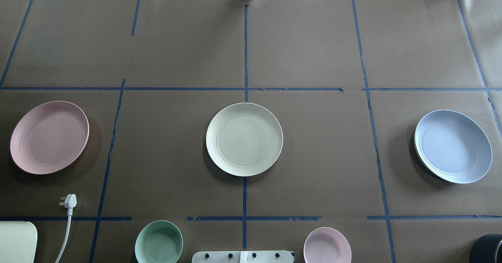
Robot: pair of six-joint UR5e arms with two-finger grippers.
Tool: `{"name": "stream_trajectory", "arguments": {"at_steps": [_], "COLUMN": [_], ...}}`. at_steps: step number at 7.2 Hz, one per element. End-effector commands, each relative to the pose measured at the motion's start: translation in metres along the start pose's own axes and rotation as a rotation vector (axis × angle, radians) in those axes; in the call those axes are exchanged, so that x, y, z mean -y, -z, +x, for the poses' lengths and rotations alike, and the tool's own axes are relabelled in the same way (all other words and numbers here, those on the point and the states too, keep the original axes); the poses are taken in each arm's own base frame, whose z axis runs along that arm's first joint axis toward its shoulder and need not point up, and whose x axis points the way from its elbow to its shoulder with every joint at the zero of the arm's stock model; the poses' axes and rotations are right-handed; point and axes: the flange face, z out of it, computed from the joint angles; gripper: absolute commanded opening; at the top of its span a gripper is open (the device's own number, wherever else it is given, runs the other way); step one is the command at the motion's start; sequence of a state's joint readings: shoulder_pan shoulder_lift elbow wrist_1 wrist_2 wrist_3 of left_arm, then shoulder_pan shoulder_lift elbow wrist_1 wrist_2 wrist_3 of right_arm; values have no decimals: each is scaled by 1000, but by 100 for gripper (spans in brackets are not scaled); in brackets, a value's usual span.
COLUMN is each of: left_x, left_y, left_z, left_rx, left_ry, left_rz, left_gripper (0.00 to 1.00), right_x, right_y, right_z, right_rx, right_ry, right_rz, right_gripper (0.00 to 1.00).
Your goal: Stack three plates with pink and blue
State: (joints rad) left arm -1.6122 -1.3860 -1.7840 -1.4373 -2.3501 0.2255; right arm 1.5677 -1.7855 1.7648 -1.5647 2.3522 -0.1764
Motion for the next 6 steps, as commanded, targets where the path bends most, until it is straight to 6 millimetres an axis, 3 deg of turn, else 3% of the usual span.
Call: {"name": "stream_trajectory", "arguments": {"at_steps": [1,3,6], "left_x": [0,1,28], "left_y": [2,2,20], "left_z": [2,3,19], "left_rx": [1,4,34], "left_ry": [-9,-12,-183], "left_rz": [5,4,176], "left_gripper": [100,100,100], "right_x": [0,0,2], "right_y": [0,0,1], "right_z": [0,0,-1], "right_rx": [1,-1,-1], "right_ry": [-1,1,3], "right_rz": [1,0,3], "right_gripper": [100,100,100]}}
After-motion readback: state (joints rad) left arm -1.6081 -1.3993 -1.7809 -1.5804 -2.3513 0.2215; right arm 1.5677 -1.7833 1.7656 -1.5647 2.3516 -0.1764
